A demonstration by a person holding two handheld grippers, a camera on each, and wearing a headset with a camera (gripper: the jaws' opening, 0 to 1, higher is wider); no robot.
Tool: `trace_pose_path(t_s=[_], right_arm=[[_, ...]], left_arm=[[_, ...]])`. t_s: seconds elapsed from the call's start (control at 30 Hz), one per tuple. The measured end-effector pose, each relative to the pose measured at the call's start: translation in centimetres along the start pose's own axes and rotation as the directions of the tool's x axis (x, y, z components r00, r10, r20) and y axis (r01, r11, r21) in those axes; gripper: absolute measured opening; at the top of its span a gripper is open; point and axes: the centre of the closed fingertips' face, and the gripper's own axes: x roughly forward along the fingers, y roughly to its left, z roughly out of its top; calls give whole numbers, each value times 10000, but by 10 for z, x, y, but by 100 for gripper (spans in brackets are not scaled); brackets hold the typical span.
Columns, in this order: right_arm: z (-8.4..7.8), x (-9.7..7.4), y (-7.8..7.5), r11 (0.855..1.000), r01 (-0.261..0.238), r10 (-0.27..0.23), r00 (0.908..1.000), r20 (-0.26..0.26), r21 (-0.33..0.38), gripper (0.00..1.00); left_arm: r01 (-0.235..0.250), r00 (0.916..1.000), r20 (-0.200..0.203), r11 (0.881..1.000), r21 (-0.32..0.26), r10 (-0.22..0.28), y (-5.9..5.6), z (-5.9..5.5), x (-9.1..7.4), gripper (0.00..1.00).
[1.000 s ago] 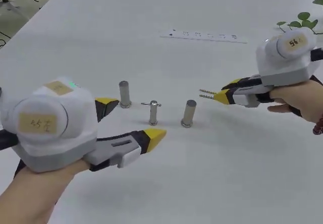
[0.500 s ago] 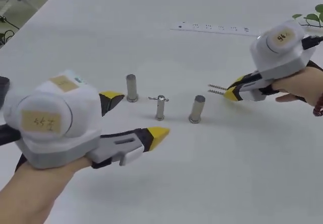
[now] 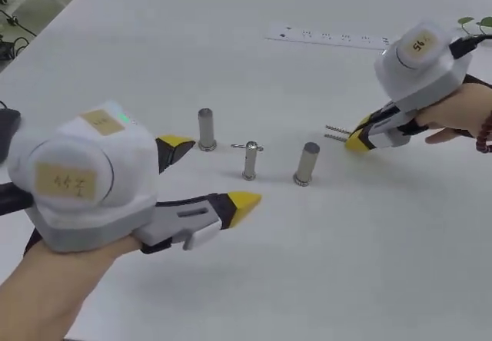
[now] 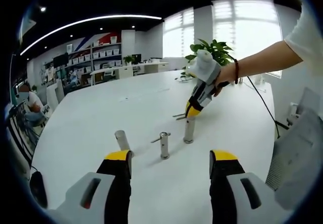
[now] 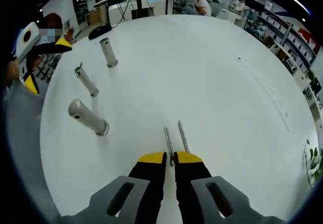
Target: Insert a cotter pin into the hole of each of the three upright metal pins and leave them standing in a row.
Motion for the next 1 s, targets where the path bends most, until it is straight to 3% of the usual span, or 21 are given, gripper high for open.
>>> trace_pose_path(t_s=[0.17, 0.4, 0.73, 1.0], right_arm=[[0, 1, -3, 9997, -204, 211, 9983, -550, 131, 7], [-1, 2, -5, 9981, 69, -133, 9946, -1031, -618, 4], [-3, -2, -7, 9927, 508, -600, 9947, -834, -1090, 2], [1, -20, 0, 9805, 882, -964, 9946, -390, -1754, 2]], left_arm=[[-13, 10000, 29, 10000, 3, 13, 2, 1, 0, 62], [-13, 10000, -25, 10000, 12, 13, 2, 0, -2, 61], [132, 9998, -125, 9999, 89, -131, 1, 1, -3, 58], [262, 9996, -62, 9995, 201, -261, -2, 8, -3, 56]])
